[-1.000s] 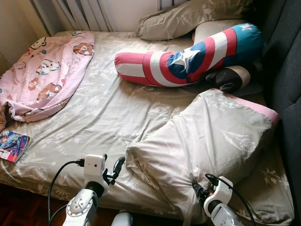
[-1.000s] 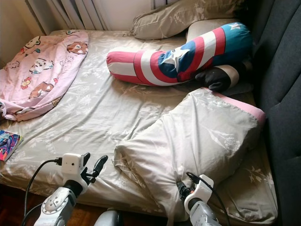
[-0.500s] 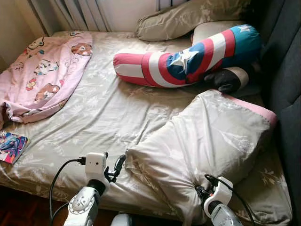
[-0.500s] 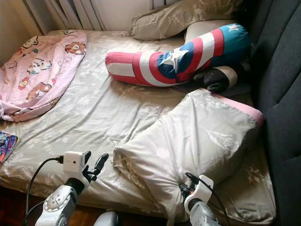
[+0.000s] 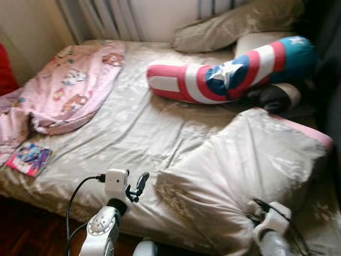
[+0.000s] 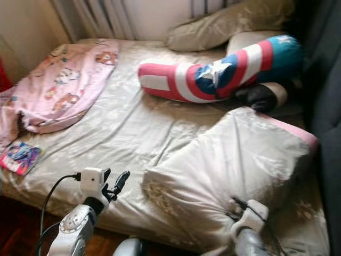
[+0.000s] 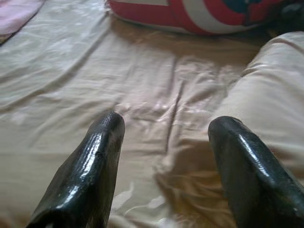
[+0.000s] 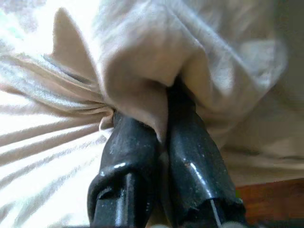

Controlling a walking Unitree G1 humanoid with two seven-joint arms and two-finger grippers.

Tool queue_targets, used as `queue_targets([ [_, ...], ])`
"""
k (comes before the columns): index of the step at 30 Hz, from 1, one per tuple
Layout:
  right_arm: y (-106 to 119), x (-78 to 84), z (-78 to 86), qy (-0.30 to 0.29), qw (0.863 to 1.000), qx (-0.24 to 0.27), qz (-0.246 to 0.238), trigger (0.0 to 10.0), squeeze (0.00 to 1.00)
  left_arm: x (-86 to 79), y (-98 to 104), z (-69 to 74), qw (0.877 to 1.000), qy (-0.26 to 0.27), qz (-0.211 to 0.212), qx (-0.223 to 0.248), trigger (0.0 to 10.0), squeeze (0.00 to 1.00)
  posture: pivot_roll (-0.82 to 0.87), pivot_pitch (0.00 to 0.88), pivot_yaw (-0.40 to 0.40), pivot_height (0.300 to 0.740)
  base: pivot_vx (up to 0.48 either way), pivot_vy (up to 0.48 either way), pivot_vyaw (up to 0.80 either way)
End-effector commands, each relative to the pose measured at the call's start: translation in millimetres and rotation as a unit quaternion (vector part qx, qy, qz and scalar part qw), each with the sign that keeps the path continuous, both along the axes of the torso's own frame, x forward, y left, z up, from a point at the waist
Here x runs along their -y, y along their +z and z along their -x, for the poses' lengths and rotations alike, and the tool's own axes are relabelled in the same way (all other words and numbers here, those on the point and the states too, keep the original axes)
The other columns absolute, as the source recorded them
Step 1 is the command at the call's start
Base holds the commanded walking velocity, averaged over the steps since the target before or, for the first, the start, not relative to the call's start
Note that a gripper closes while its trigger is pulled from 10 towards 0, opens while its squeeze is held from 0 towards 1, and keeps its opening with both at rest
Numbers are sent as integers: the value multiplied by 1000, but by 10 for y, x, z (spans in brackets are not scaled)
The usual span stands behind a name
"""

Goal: Clean up the room

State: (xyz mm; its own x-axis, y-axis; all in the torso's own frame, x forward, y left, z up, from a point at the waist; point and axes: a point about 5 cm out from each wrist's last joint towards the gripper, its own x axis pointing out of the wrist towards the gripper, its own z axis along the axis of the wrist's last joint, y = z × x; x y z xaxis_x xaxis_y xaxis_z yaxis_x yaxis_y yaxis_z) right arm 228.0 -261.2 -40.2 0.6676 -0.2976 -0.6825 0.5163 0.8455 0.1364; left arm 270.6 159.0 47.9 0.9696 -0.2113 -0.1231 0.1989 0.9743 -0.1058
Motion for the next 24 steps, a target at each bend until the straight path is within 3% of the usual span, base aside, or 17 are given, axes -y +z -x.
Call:
queue_targets([
  [1, 287, 539, 1, -81, 992, 40, 90, 0, 0, -39, -33, 9, 1000, 6, -10, -5, 10000, 0, 3, 52, 60, 668, 0, 0, 0],
  [5, 477, 854, 51, -117, 982, 46, 144, 0, 0, -52, -48, 9, 1000, 9, -9, -6, 10000, 0, -9, 54, 61, 668, 0, 0, 0],
  [6, 614, 1043, 85, -127, 973, 43, 189, 0, 0, -58, -53, 6, 1000, 9, -10, -7, 10000, 0, -20, 59, 64, 668, 0, 0, 0],
  [7, 679, 1128, 105, -133, 968, 40, 207, 0, 0, -59, -54, 5, 1000, 8, -10, -7, 10000, 0, -20, 59, 64, 668, 0, 0, 0],
  [12, 885, 1412, 208, -168, 949, 28, 266, 0, 0, -66, -59, -9, 1000, 7, -11, -6, 10000, 0, -26, 66, 67, 668, 0, 0, 0],
  [24, 977, 1502, 250, -177, 934, 19, 308, 0, 0, -79, -57, -4, 1000, 7, -13, -4, 10000, 0, -11, 81, 72, 668, 0, 0, 0],
])
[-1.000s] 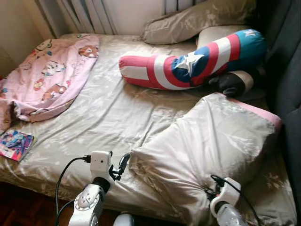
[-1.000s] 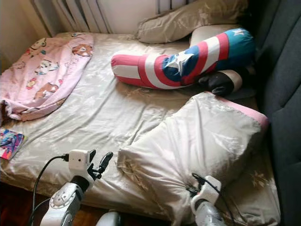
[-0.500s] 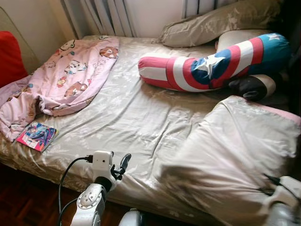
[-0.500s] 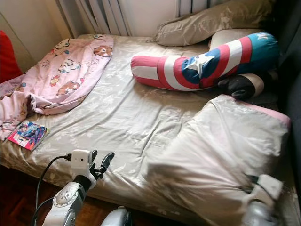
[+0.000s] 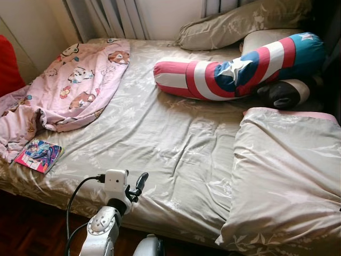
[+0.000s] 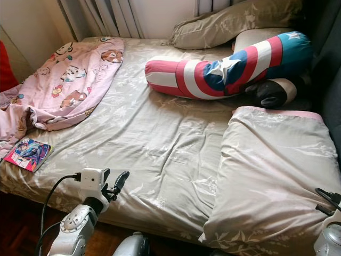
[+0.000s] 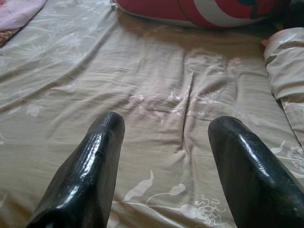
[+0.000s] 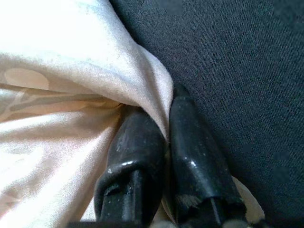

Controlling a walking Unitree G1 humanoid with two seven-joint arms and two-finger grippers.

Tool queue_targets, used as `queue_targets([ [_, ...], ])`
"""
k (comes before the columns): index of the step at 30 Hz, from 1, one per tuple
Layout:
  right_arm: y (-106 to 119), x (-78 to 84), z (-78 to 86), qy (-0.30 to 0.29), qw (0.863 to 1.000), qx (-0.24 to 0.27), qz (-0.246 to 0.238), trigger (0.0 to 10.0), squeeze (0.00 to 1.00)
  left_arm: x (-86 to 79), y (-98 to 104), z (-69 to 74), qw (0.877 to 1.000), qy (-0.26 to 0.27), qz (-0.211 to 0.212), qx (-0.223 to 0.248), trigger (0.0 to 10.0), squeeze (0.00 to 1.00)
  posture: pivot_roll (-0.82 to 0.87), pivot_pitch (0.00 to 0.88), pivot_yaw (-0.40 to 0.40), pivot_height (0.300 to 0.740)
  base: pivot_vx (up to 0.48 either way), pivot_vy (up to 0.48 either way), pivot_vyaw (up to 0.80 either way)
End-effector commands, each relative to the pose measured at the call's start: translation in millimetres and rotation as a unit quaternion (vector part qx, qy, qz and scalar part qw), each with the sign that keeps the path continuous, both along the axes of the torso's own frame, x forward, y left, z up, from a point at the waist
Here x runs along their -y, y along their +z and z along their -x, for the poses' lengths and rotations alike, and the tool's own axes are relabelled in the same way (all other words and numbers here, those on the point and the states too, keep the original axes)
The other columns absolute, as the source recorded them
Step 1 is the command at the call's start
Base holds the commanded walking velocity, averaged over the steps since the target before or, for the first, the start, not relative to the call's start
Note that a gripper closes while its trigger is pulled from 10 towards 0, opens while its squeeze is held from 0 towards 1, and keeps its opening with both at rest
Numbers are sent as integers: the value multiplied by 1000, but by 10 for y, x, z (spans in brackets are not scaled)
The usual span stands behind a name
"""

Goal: Clean up the room

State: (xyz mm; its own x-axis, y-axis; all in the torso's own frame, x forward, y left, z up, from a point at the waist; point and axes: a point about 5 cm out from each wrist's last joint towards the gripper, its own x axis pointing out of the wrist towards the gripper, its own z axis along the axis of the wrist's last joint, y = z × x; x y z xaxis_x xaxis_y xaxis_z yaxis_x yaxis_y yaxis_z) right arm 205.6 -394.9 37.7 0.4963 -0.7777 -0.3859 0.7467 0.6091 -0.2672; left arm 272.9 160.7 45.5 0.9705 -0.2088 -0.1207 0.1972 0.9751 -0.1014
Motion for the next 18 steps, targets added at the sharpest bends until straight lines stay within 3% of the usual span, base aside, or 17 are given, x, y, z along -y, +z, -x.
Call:
queue_targets([
  [1, 226, 173, 16, -16, 997, 8, 70, 0, 0, -65, -34, 18, 1000, 6, -11, -5, 10000, 0, -11, 82, 72, 668, 0, 0, 0],
  [3, 297, 191, -17, -3, 994, -16, 111, 0, 0, -74, -36, 13, 1000, 7, -12, -5, 10000, 0, -12, 84, 74, 668, 0, 0, 0],
  [4, 304, 192, -26, -1, 993, -19, 114, 1137, 0, -75, -37, 13, 1000, 7, -12, -5, 10000, 0, -12, 84, 74, 668, 0, 0, 0],
  [5, 321, 192, -40, 4, 991, -29, 128, 1137, 0, -74, -38, 13, 1000, 7, -12, -5, 10000, 0, -12, 84, 74, 668, 0, 0, 0],
  [6, 343, 185, -64, 13, 989, -33, 141, 9843, 0, -73, -39, 14, 1000, 7, -12, -6, 10000, 0, -8, 84, 75, 668, 0, 0, 0],
  [9, 365, 169, -104, 25, 987, -31, 155, 10000, 0, -70, -39, 16, 1000, 7, -11, -6, 10000, 0, -8, 83, 77, 668, 0, 0, 0],
  [10, 372, 155, -121, 29, 987, -28, 157, 10000, 757, -69, -40, 16, 1000, 7, -11, -6, 10000, 0, -8, 83, 77, 668, 0, 0, 0],
  [11, 378, 132, -147, 36, 986, -23, 159, 10000, 1000, -66, -44, 17, 1000, 7, -11, -7, 10000, 0, -8, 83, 77, 668, 0, 0, 0],
  [13, 357, 88, -179, 48, 987, -22, 154, 10000, 1000, -62, -52, 19, 1000, 6, -11, -8, 10000, 0, -8, 81, 78, 668, 0, 0, 0],
  [14, 334, 41, -214, 65, 987, -16, 145, 10000, 894, -60, -56, 19, 1000, 6, -10, -8, 10000, 0, -8, 78, 78, 668, 0, 0, 0],
  [15, 334, 41, -214, 65, 987, -16, 145, 10000, 894, -60, -56, 19, 1000, 6, -10, -8, 10000, 0, -8, 78, 78, 668, 0, 0, 0],
  [16, 329, 13, -237, 76, 987, -8, 142, 10000, 149, -59, -57, 19, 1000, 6, -11, -9, 10000, 0, -7, 78, 78, 668, 0, 0, 0],
  [17, 310, -82, -309, 110, 986, 20, 122, 10000, 0, -57, -59, 17, 1000, 5, -10, -9, 10000, 0, -10, 77, 78, 668, 0, 0, 0],
  [18, 294, -137, -343, 127, 985, 33, 110, 10000, 0, -58, -63, 16, 1000, 6, -10, -9, 10000, 0, -12, 77, 77, 668, 0, 0, 0],
])
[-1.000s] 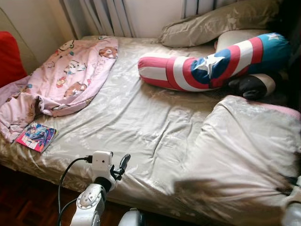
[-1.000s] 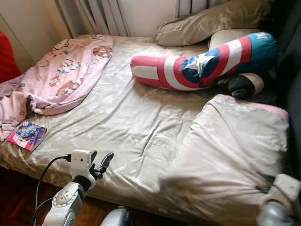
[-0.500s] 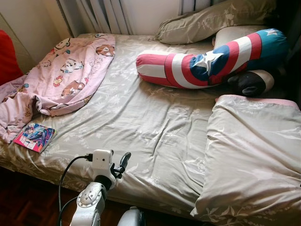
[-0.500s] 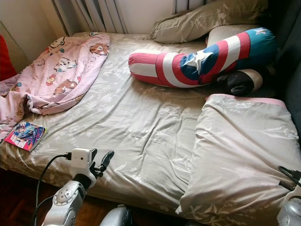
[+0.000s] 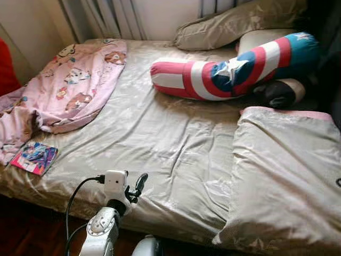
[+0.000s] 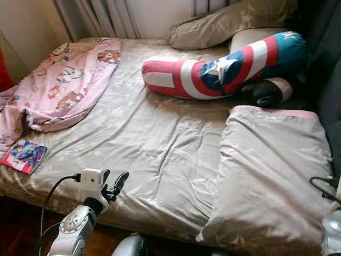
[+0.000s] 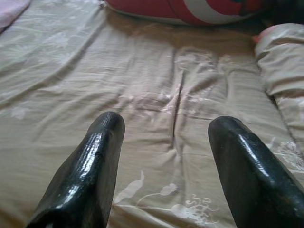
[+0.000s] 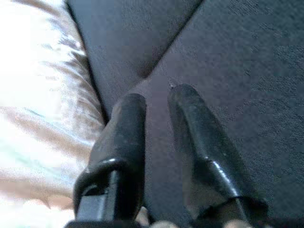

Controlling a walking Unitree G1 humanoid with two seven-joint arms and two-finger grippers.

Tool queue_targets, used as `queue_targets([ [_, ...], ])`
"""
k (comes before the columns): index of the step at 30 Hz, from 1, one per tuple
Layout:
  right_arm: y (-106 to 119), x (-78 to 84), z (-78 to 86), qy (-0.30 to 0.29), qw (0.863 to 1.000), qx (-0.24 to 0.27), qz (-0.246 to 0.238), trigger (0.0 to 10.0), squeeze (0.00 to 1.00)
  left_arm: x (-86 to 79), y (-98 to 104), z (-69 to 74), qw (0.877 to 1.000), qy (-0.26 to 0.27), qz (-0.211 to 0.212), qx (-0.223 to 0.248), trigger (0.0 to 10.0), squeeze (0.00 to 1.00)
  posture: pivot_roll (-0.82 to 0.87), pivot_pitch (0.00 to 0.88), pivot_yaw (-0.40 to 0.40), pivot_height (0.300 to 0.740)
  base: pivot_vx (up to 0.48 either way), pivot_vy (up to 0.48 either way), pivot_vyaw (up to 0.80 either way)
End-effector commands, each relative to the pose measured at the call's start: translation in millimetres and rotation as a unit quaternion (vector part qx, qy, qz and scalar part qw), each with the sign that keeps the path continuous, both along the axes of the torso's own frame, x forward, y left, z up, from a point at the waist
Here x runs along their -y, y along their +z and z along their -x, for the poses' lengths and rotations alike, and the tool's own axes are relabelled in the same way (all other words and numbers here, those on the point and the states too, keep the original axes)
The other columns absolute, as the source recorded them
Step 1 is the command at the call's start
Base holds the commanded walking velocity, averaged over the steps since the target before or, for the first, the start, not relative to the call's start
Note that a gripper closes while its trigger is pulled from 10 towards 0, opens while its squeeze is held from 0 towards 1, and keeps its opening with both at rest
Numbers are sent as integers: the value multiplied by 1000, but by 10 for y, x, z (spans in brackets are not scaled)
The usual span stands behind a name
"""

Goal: Clean up the room

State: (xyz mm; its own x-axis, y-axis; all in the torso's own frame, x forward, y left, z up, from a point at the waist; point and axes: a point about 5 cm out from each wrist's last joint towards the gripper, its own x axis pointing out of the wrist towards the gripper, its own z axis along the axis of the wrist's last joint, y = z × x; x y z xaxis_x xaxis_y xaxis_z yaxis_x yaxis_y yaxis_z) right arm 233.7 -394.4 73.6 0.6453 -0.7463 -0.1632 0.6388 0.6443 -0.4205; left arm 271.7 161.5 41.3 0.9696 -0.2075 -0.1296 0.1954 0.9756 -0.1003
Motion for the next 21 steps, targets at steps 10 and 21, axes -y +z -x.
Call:
queue_targets([
  [10, -754, -1559, -231, 347, 914, -23, -210, 10000, 0, -151, -336, 78, 996, 43, -1, -76, 10000, 0, -7, 42, 51, 668, 0, 0, 0],
  [21, -1088, -2086, -136, 375, 875, -102, -288, 10000, 0, -212, -635, 203, 985, 70, -21, -155, 10000, 0, 24, 0, 13, 668, 0, 0, 0],
])
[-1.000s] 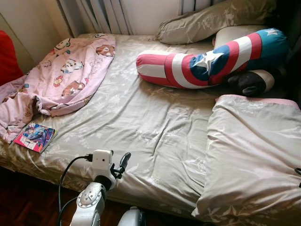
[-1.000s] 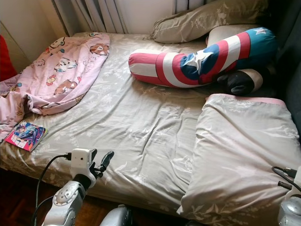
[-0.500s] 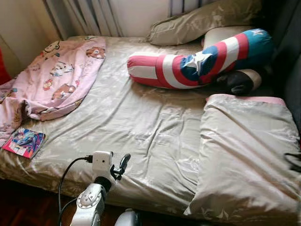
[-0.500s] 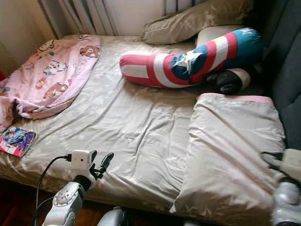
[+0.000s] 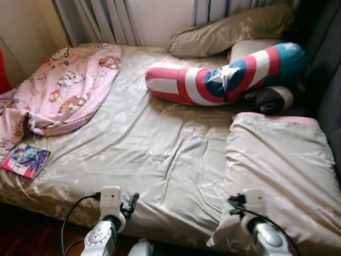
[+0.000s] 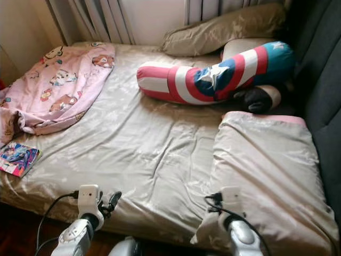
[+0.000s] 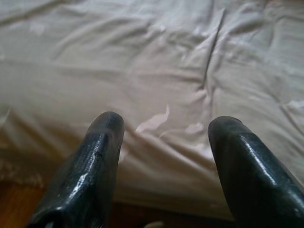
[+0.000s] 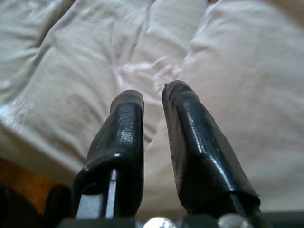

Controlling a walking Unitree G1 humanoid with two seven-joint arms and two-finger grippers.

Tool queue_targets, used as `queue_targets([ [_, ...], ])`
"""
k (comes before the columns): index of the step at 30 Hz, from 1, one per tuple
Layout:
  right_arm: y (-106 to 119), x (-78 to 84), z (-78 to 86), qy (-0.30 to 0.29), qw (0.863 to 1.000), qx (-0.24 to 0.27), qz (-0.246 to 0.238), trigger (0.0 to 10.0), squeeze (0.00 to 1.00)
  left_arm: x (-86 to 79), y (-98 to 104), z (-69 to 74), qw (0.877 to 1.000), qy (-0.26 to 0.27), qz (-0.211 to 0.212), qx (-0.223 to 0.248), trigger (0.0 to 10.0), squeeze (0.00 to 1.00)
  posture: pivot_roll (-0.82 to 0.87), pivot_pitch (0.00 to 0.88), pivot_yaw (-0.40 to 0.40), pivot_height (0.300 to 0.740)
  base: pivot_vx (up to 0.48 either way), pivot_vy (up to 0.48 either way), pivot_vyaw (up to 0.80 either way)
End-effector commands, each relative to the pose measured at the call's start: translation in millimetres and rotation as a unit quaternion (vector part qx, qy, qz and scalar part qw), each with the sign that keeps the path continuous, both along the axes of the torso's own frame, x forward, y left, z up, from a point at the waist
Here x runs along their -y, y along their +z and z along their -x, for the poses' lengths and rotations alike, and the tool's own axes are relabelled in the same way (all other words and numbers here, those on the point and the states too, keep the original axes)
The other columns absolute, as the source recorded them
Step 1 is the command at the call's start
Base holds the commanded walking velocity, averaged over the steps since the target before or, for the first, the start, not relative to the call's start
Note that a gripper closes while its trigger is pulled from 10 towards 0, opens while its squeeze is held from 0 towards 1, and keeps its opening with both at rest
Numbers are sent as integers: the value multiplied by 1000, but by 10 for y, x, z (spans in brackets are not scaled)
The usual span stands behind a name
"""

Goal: Clean up the room

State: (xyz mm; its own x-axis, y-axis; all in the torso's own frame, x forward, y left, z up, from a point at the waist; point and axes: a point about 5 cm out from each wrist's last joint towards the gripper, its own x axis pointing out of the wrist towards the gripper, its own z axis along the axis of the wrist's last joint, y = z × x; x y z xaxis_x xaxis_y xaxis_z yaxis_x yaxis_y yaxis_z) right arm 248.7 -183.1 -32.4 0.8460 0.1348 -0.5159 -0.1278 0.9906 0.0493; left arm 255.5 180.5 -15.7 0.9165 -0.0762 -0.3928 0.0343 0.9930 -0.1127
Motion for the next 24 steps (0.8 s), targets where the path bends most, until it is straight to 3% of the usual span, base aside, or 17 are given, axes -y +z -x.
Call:
queue_targets([
  [1, -44, 49, 25, -23, 999, -24, -4, 10000, 0, -17, -88, 50, 1000, 3, -12, -26, 10000, 0, 24, 0, 13, 668, 0, 0, 0],
  [6, -89, 157, 80, -76, 996, -41, -15, 10000, 0, -12, -177, 103, 998, 14, -13, -57, 10000, 0, 27, 0, 12, 668, 0, 0, 0],
  [7, -124, 209, 131, -115, 992, -49, -28, 10000, 0, 7, -239, 155, 997, 13, -16, -77, 10000, 0, 16, 0, 25, 678, 0, 0, 0],
  [10, -189, 215, 217, -151, 985, -63, -46, 10000, 0, 23, -307, 227, 995, 12, -19, -97, 10000, 0, 12, 0, 32, 698, 0, 0, 0],
  [18, -289, 109, 345, -130, 987, -86, -46, 10000, 0, 21, -379, 304, 992, 7, -30, -119, 10000, 0, 11, 0, 39, 738, 0, 0, 0],
  [24, -340, 103, 426, -126, 986, -99, -43, 10000, 0, 11, -451, 389, 988, 9, -38, -147, 10000, 0, 5, 0, 33, 740, 0, 0, 0],
])
